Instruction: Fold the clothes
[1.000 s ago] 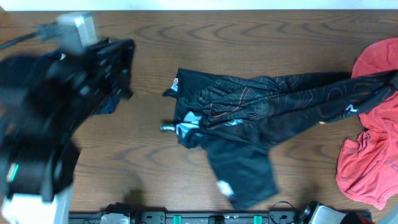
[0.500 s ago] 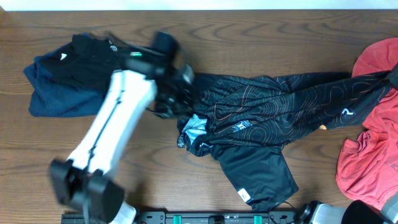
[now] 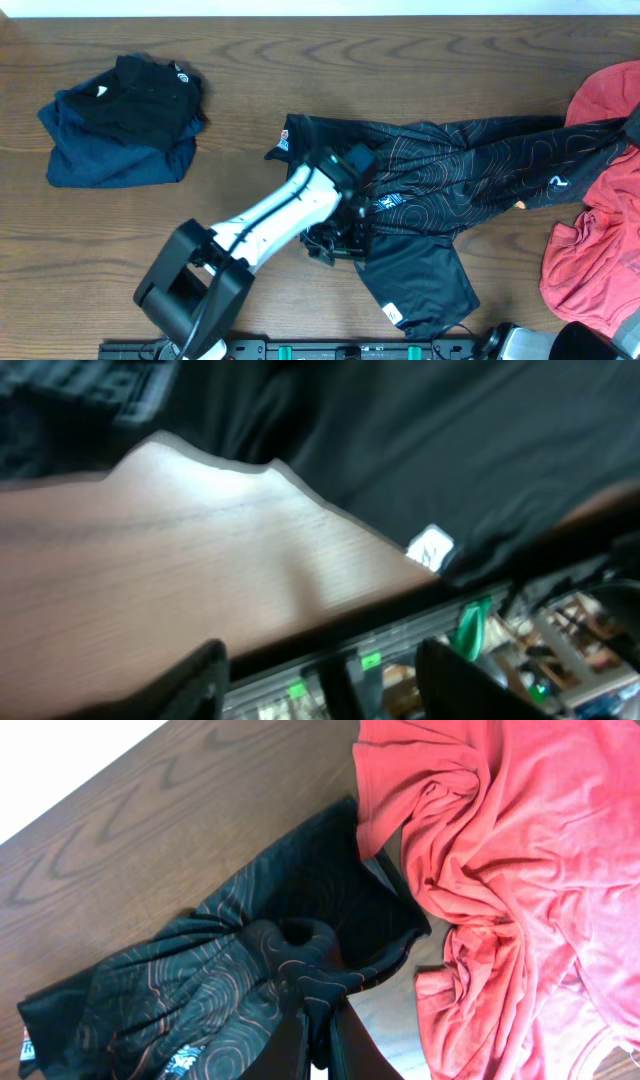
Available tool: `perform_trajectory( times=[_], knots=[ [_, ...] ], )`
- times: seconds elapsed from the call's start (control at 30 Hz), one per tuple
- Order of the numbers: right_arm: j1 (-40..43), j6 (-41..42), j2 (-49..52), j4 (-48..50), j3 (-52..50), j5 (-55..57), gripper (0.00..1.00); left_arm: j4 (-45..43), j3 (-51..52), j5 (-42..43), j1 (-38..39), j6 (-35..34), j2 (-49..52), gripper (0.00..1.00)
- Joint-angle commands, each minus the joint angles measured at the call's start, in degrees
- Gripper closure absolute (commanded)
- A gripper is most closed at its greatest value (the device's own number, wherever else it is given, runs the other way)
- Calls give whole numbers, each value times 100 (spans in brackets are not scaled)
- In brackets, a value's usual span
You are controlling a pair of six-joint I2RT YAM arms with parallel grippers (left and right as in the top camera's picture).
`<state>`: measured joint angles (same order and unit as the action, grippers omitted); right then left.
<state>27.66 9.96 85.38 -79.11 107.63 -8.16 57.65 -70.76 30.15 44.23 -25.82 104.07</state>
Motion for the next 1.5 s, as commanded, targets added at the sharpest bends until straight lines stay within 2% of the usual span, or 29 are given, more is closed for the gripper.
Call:
perform_trajectory(
  times=[0.0, 0.23, 0.43, 0.77, 0.97, 1.1, 1.37, 1.47],
  knots=[
    [-72, -42, 13, -26, 68, 24, 94, -566, 293, 210, 66, -699, -2, 33],
    [-72, -39, 13, -39, 68, 20, 95, -1421, 474, 173, 66, -1615, 44, 30],
    [-72, -39, 13, -44, 68, 20, 96, -1473, 680, 101, 63, -2424, 334, 30],
    [-72, -39, 13, -44, 68, 20, 96, -1784, 680, 282, 15, -2549, 669, 30],
    [-72, -39, 13, -42, 68, -55, 96, -2173, 680, 811, -79, -2256, 898, 31],
    [-72, -42, 13, -44, 68, -109, 96, -2511, 678, 1071, -225, -2159, 901, 43],
    [-72, -42, 13, -85, 68, -109, 96, -2695, 678, 903, -682, -2159, 901, 80],
    [-72, -42, 13, -85, 68, -109, 96, -2693, 678, 778, -682, -2159, 901, 81]
  ],
)
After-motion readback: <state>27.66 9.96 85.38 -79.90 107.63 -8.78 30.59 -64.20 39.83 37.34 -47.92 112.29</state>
